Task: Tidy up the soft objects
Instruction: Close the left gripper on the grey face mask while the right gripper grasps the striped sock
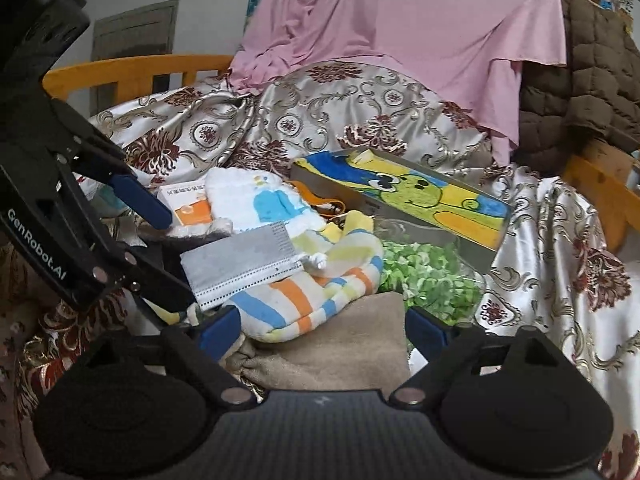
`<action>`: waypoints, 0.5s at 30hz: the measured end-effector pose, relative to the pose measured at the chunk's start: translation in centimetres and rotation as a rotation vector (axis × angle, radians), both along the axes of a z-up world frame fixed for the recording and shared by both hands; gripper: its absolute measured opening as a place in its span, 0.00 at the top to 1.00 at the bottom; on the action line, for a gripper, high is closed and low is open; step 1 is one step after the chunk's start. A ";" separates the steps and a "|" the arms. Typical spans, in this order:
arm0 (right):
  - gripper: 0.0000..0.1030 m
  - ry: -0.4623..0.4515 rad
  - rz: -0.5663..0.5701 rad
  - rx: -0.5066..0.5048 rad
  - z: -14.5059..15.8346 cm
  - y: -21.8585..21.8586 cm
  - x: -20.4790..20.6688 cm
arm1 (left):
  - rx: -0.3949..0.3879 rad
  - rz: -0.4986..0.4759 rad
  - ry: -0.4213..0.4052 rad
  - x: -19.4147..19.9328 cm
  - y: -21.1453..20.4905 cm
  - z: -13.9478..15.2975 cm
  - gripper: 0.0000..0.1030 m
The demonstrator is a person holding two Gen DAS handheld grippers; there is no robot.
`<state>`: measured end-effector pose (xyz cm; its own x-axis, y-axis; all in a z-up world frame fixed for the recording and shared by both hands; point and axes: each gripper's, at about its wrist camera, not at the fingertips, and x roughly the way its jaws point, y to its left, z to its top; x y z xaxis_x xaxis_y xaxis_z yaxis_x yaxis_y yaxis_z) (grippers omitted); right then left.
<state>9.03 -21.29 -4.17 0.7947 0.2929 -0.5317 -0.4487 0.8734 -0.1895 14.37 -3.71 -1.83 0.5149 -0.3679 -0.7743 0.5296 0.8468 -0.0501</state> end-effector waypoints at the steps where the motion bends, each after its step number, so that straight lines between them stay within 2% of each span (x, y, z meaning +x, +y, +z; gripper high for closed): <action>1: 0.16 0.004 0.003 0.002 -0.2 0.0 0.1 | -0.003 0.002 0.008 0.2 -0.1 -0.1 0.21; 3: 0.21 0.008 0.009 0.000 -0.4 0.0 0.3 | -0.010 0.009 0.025 0.8 -0.2 -0.3 0.23; 6: 0.22 0.015 0.017 -0.003 -0.8 0.1 0.5 | -0.020 0.015 0.046 1.5 -0.4 -0.6 0.29; 9: 0.26 0.016 0.030 -0.003 -1.1 0.3 0.6 | -0.021 0.034 0.067 2.3 -0.4 -1.1 0.48; 12: 0.33 0.014 0.036 0.001 -1.2 0.3 0.9 | -0.035 0.053 0.101 3.0 -0.1 -1.7 0.52; 15: 0.40 0.031 0.039 0.017 -1.4 0.4 1.3 | -0.054 0.077 0.121 3.5 0.2 -2.0 0.61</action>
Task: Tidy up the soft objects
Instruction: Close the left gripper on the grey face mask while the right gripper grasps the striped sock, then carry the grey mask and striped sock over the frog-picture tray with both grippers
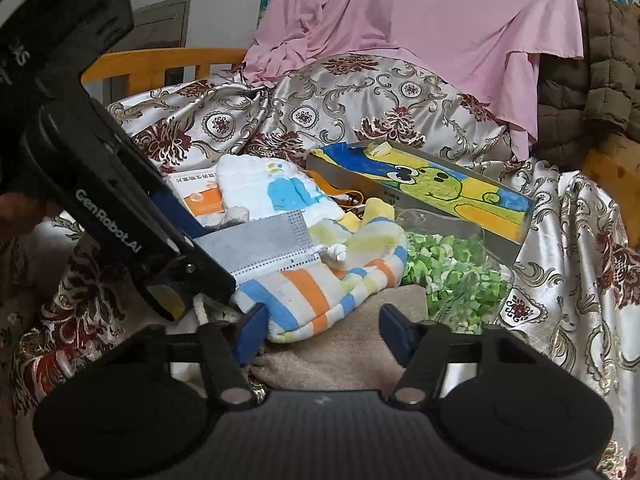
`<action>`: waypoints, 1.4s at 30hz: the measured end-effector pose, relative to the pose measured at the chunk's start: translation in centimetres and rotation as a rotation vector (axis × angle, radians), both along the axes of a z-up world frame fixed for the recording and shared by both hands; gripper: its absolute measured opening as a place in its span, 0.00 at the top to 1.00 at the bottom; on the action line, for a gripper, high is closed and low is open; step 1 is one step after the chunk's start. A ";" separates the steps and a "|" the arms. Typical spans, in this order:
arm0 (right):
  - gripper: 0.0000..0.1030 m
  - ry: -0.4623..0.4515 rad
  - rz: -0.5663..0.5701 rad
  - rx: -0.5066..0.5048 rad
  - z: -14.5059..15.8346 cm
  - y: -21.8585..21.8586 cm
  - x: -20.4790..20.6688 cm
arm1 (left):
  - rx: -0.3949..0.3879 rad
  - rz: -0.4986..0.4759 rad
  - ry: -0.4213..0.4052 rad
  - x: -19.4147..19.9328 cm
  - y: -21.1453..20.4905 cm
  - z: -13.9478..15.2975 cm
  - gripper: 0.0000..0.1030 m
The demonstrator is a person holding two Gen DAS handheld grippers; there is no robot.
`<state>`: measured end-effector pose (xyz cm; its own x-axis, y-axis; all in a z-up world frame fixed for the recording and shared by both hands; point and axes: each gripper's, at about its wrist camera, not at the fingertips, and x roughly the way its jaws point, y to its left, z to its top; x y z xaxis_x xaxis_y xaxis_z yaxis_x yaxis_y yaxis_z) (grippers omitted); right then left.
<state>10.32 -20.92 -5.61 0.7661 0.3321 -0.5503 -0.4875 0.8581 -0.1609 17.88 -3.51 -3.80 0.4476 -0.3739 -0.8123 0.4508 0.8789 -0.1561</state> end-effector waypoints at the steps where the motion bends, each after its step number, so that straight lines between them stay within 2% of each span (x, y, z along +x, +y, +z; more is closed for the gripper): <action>1: 0.41 0.006 0.001 0.002 -0.1 0.1 0.2 | -0.002 0.005 0.003 0.1 0.0 0.0 0.63; 3: 0.46 0.010 0.009 0.004 -0.3 0.2 0.4 | -0.003 0.013 0.001 0.2 0.1 0.1 0.69; 5: 0.54 0.007 0.020 0.001 -0.4 0.4 0.5 | -0.003 0.019 0.001 0.2 0.0 0.2 0.84; 12: 0.77 -0.035 0.031 -0.050 -0.4 1.3 -0.3 | 0.063 0.029 -0.037 -0.7 -1.0 1.2 0.87; 14: 0.80 -0.047 0.032 -0.071 -0.5 1.6 -0.7 | 0.074 0.031 -0.052 -1.1 -1.2 1.6 0.88; 19: 0.80 -0.100 0.012 -0.175 -1.1 2.8 -1.3 | 0.095 0.034 -0.093 -2.3 -1.6 2.2 0.89; 22: 0.81 -0.112 0.013 -0.173 -1.1 3.0 -1.3 | 0.100 0.042 -0.112 -2.8 -1.7 2.6 0.89; 24: 0.86 -0.124 0.016 -0.160 -0.9 2.9 -1.5 | 0.103 0.050 -0.130 -3.2 -1.7 3.1 0.90; 29: 0.89 -0.188 0.010 -0.121 0.2 2.3 -2.8 | 0.106 0.093 -0.196 -4.6 -1.3 5.3 0.94; 36: 0.89 -0.302 -0.023 -0.058 4.4 0.9 -5.3 | 0.019 0.125 -0.300 -6.1 -0.2 8.8 0.94; 42: 0.90 -0.301 -0.037 -0.011 9.9 -0.8 -4.8 | -0.057 0.137 -0.341 -5.3 0.3 11.4 0.94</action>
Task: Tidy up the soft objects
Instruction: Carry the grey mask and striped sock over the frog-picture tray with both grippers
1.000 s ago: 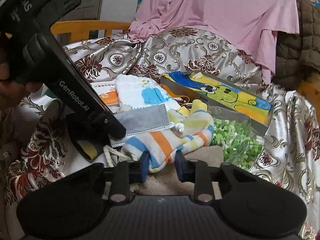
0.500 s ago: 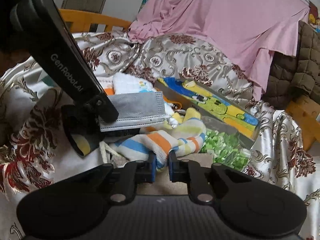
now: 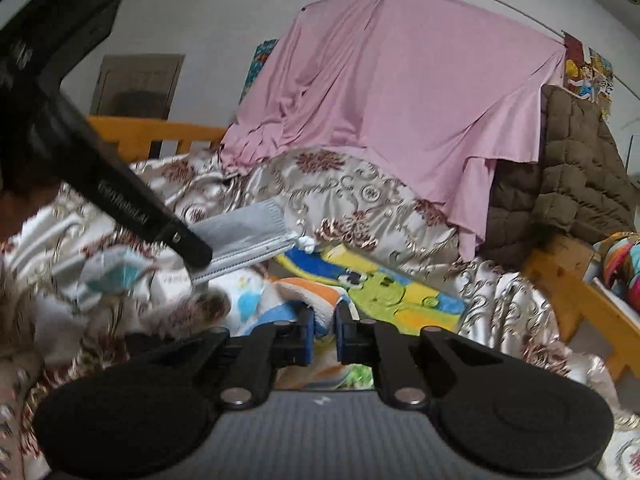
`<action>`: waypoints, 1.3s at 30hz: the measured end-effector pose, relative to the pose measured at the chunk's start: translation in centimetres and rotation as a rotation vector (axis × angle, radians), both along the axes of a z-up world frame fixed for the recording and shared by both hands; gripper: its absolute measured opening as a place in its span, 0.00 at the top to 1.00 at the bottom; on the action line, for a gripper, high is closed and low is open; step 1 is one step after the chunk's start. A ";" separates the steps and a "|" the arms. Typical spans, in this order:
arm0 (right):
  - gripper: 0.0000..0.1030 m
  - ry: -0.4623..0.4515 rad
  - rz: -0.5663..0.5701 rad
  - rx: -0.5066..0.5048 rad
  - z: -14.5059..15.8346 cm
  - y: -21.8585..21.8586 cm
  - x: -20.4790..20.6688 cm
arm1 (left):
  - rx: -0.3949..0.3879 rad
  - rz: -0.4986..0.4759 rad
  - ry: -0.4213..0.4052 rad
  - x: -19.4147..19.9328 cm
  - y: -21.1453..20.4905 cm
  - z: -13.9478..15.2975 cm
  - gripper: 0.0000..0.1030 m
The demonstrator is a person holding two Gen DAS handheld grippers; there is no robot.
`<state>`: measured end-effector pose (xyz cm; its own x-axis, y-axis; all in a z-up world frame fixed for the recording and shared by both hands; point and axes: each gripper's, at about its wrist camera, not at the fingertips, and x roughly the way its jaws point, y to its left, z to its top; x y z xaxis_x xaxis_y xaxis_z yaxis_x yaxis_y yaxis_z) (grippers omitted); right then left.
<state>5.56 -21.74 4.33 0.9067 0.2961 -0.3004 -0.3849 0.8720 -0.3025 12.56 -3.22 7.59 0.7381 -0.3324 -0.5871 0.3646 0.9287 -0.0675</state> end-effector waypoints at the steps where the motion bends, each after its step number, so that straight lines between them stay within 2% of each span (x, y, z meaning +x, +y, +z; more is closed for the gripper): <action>1: 0.90 0.008 0.001 0.003 0.8 -0.2 0.2 | -0.007 -0.004 -0.010 0.3 0.1 0.4 0.94; 4: 0.90 0.035 -0.003 0.022 3.4 -1.1 1.6 | -0.017 -0.002 -0.039 2.1 -0.1 1.5 0.94; 9: 0.90 0.057 -0.029 0.082 7.1 -2.8 6.2 | -0.016 -0.009 -0.096 6.6 -0.9 2.8 0.94; 14: 0.89 0.045 -0.076 0.061 7.6 -3.7 12.5 | -0.051 -0.004 -0.143 12.7 -2.0 2.5 0.94; 21: 0.89 0.056 -0.158 0.057 4.7 -5.1 23.3 | -0.051 0.011 -0.134 23.1 -5.5 -1.9 0.94; 27: 0.89 0.113 -0.201 0.052 0.3 -5.9 30.7 | -0.010 0.021 -0.096 30.0 -7.8 -7.0 0.94; 30: 0.89 0.189 -0.201 0.055 -1.9 -6.3 33.1 | 0.030 0.002 -0.062 31.6 -8.6 -9.5 0.94; 33: 0.89 0.258 -0.193 0.087 -3.7 -7.0 34.1 | 0.035 -0.029 -0.025 32.2 -8.9 -11.6 0.94; 39: 0.89 0.322 -0.187 0.113 -6.0 -7.6 34.0 | 0.049 -0.055 0.021 32.3 -9.4 -14.3 0.93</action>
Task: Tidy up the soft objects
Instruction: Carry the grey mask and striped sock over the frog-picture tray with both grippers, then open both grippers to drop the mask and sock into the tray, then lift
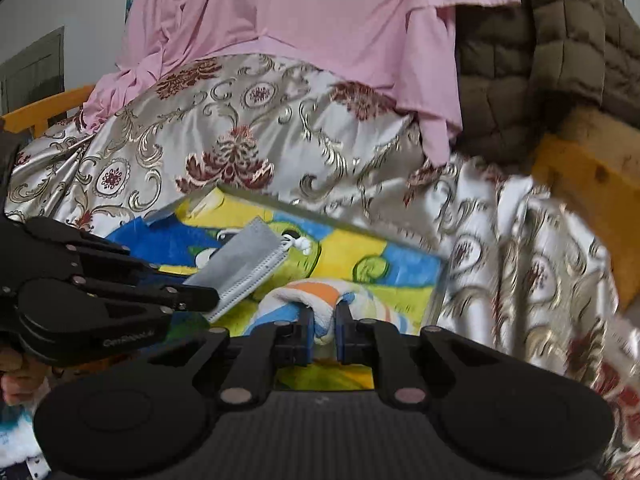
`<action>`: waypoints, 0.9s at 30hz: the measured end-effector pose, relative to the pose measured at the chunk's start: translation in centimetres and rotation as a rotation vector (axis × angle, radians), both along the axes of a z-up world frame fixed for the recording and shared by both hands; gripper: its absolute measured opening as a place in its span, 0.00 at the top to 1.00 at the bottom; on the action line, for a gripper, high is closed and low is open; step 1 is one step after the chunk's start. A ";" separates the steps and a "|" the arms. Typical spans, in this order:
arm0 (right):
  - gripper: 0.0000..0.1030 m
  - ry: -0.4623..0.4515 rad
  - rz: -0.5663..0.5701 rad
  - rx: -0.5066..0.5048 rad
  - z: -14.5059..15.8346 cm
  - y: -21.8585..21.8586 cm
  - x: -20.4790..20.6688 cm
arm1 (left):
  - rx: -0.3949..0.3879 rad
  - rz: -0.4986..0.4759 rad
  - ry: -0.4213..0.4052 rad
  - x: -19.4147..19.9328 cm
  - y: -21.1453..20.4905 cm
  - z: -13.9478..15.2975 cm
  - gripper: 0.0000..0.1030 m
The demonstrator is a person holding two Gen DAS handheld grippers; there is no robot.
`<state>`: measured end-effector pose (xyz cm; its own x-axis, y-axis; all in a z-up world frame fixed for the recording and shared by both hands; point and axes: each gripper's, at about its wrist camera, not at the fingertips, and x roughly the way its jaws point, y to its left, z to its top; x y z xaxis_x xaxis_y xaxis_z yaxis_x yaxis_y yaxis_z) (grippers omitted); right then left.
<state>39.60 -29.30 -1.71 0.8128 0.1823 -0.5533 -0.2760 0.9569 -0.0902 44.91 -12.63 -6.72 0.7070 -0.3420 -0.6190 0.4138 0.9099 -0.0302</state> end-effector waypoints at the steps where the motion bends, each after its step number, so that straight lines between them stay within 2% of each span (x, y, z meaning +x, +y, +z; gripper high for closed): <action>1: 0.89 0.006 0.000 0.003 -0.3 -0.1 -0.1 | 0.006 -0.004 0.006 0.0 -0.1 -0.3 0.93; 4: 0.86 0.017 0.000 -0.012 -1.0 0.0 -0.4 | 0.016 -0.021 0.026 -0.2 -0.5 -0.7 0.92; 7: 0.78 0.029 -0.009 -0.015 -1.5 -0.2 -0.9 | 0.021 -0.025 0.030 -0.4 -0.7 -0.6 0.88; 13: 0.50 0.008 -0.027 -0.011 -1.3 -0.5 -1.9 | 0.036 -0.009 0.037 -1.1 -1.1 -0.2 0.81; 16: 0.38 -0.007 -0.040 -0.019 -0.8 -0.7 -2.7 | 0.027 0.004 0.041 -1.9 -0.8 0.4 0.73; 21: 0.20 -0.046 -0.060 -0.016 0.8 -1.0 -4.7 | -0.002 0.028 0.011 -3.5 0.0 2.4 0.65; 27: 0.07 -0.153 -0.076 0.002 4.0 -1.5 -8.4 | -0.045 0.059 -0.093 -6.6 1.1 6.8 0.48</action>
